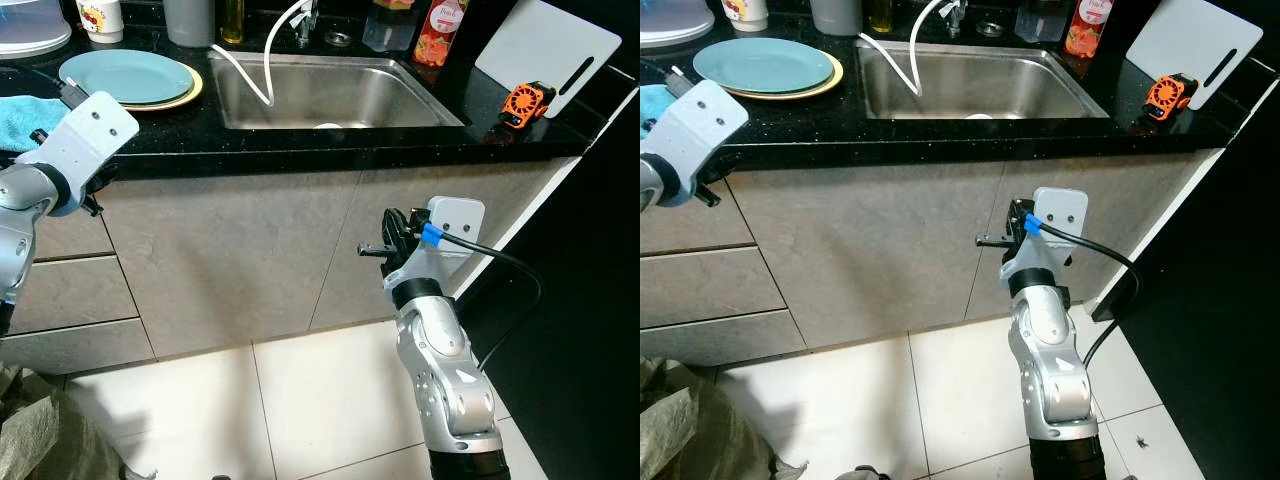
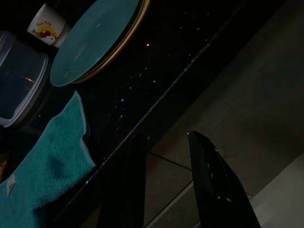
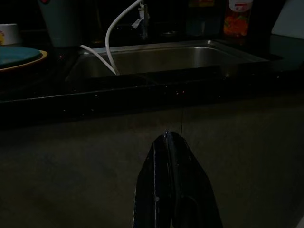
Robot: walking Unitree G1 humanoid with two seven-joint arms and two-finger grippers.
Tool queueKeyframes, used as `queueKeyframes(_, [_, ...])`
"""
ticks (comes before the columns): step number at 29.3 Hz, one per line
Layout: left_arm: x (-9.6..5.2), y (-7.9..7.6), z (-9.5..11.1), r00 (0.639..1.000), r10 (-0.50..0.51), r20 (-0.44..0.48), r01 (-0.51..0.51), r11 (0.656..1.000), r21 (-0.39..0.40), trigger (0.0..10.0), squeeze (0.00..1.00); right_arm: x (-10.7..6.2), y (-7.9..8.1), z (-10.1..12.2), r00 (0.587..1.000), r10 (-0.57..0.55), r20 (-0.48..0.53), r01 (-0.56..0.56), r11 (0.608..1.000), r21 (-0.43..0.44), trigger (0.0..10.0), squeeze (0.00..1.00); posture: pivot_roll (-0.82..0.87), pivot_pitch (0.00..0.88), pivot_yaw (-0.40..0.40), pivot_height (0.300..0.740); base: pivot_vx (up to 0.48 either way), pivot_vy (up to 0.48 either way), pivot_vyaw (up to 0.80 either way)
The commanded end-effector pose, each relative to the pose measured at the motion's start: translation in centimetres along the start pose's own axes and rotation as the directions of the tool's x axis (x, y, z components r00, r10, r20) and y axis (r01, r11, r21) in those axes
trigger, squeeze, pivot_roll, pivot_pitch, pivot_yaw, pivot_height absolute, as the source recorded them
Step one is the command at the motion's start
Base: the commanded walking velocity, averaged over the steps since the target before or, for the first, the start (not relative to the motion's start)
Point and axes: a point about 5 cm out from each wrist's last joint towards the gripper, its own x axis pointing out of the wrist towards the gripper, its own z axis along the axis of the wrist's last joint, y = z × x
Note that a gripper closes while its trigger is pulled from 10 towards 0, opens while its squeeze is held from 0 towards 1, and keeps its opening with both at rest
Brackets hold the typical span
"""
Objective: Kitchen organization
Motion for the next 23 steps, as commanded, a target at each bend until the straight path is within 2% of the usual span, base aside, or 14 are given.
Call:
queueKeyframes(1, [0.3, -1.5, 0.6, 0.997, -0.068, 0.045, 0.067, 0.998, 0.022, 10.0, 0.0, -0.2, -0.2, -0.5, 1.0, -0.007, -0.029, 0.007, 1.0, 0.002, 10.0, 0.0, 0.23, 0.094, -0.093, 0.74, 0.0, 0.0, 0.0])
queueKeyframes(7, [0.1, -1.9, 1.0, 0.991, -0.108, 0.081, 0.106, 0.994, 0.029, 10.0, 0.0, -0.1, -0.1, -0.4, 1.0, -0.004, -0.029, 0.004, 1.0, 0.003, 10.0, 0.0, 0.23, 0.095, -0.096, 0.74, 0.0, 0.0, 0.0])
queueKeyframes(10, [0.1, -1.5, 0.5, 0.994, -0.09, 0.06, 0.089, 0.996, 0.021, 10.0, 0.0, -0.1, 0.0, -0.4, 1.0, -0.001, -0.029, 0.001, 1.0, 0.004, 10.0, 0.0, 0.23, 0.095, -0.096, 0.74, 0.0, 0.0, 0.0])
queueKeyframes(13, [0.2, -0.4, -0.6, 0.999, -0.032, -0.005, 0.032, 0.999, -0.002, 10.0, 0.0, -0.1, -0.1, -0.5, 1.0, -0.001, -0.03, 0.001, 1.0, 0.004, 10.0, 0.0, 0.24, 0.098, -0.094, 0.74, 0.0, 0.0, 0.0])
queueKeyframes(23, [0.1, -0.4, -0.8, 0.999, -0.037, 0.0, 0.037, 0.999, 0.0, 10.0, 0.0, -0.1, 0.0, -0.5, 1.0, 0.001, -0.03, -0.001, 1.0, 0.009, 10.0, 0.0, 0.26, 0.097, -0.092, 0.74, 0.0, 0.0, 0.0])
